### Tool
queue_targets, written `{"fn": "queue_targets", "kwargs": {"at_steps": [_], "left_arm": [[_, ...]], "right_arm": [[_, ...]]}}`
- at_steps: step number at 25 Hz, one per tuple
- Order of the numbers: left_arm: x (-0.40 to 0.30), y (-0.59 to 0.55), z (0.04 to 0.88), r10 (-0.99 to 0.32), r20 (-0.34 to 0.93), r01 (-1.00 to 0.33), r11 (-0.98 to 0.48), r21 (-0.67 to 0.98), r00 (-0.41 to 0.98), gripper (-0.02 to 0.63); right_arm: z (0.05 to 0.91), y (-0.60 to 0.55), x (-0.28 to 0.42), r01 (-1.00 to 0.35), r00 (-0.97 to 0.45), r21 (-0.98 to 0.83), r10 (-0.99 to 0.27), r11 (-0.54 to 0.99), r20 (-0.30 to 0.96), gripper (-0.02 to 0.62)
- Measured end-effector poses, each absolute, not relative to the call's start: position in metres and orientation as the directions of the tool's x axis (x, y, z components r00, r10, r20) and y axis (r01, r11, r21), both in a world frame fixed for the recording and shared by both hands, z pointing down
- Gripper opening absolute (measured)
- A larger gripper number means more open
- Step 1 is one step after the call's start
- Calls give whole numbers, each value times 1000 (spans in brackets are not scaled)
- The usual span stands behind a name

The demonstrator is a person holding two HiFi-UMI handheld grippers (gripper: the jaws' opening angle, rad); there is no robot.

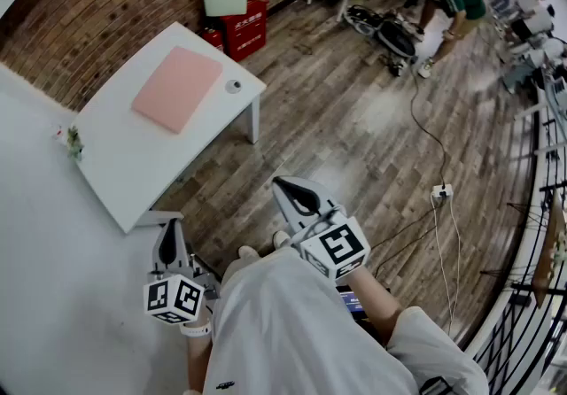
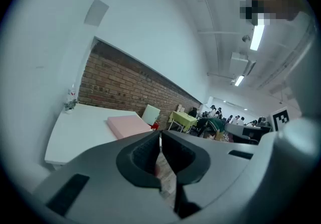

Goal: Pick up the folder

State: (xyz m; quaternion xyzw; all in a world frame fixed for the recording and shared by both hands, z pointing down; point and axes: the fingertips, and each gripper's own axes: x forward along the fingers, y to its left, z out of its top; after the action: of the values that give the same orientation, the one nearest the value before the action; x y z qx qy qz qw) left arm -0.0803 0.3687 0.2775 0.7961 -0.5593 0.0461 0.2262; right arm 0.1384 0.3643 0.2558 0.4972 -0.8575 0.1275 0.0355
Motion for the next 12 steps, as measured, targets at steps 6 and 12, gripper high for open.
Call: {"fn": "queue_targets", "kwargs": {"at_steps": [6, 12], "left_arm": [[-29, 323, 264, -829, 262, -850, -398, 346, 495, 28], [-30, 331, 259, -861, 261, -882, -353, 312, 437, 29]], "right_arm": [[243, 358, 179, -929, -367, -129, -906, 346, 213, 5], [250, 345, 171, -901, -435, -120, -866, 418, 246, 3]]}}
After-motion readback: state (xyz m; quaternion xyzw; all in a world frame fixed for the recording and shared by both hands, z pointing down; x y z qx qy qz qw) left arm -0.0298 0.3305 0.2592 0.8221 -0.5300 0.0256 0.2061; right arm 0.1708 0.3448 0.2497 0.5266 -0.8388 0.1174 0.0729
